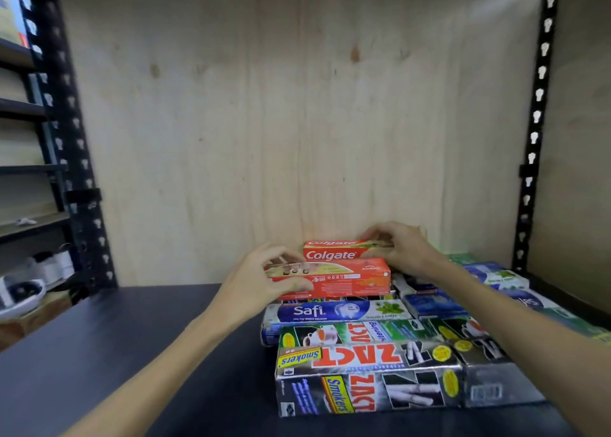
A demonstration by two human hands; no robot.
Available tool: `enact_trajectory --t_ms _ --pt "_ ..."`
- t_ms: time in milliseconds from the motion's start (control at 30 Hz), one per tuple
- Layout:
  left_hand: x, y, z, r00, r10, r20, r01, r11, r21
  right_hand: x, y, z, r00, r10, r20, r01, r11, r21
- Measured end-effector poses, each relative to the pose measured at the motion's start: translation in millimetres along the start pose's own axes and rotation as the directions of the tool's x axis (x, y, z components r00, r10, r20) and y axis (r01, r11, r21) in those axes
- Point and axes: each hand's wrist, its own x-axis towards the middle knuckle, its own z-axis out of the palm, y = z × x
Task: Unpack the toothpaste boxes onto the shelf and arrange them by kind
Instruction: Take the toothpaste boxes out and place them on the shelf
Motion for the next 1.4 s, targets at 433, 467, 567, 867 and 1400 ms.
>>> enact_trajectory --t_ms 433,467,567,867,1400 --pt "-16 -14 1 0.989 -0.120 0.089 0.147 0.881 -0.450 -7 10 -14 0.998 -0.005 0.062 -0.002 0.993 0.114" --pt "-16 -14 1 0.989 -0.121 0.090 0.149 0.880 -0.452 -7 11 -13 0.998 0.003 0.061 -0.010 0.993 0.121" --pt "-15 -14 2 0.987 -0.131 0.098 0.161 0.880 -0.447 -6 14 -12 0.998 0.026 0.049 -0.034 0.985 0.172" --pt "4 -13 9 0.985 -0.111 0.133 0.154 0.916 -0.371 -2 9 -10 0.995 0.080 0.068 -0.101 0.906 0.411" --pt "40 -22 34 0.966 -0.242 -0.092 0.230 0.965 -0.128 12 3 -4 0.992 0.105 0.073 -0.127 0.847 0.517"
